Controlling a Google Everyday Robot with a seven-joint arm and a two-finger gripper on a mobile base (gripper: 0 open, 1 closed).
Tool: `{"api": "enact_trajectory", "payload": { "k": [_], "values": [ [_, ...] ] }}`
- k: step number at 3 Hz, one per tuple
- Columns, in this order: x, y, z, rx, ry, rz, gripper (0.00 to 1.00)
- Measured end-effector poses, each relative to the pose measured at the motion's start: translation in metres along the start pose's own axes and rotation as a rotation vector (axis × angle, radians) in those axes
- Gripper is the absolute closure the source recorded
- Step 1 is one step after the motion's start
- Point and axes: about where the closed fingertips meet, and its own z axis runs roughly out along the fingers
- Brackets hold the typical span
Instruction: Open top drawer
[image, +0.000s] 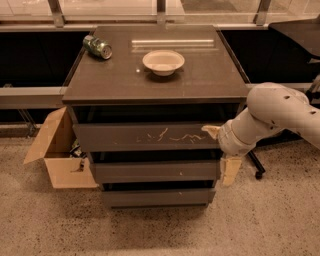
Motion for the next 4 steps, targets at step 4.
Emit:
{"api": "enact_trajectory", "payload": {
  "k": [4],
  "values": [
    [0.012, -0.067, 0.032, 0.09, 0.043, -0.061, 0.0]
  ]
}}
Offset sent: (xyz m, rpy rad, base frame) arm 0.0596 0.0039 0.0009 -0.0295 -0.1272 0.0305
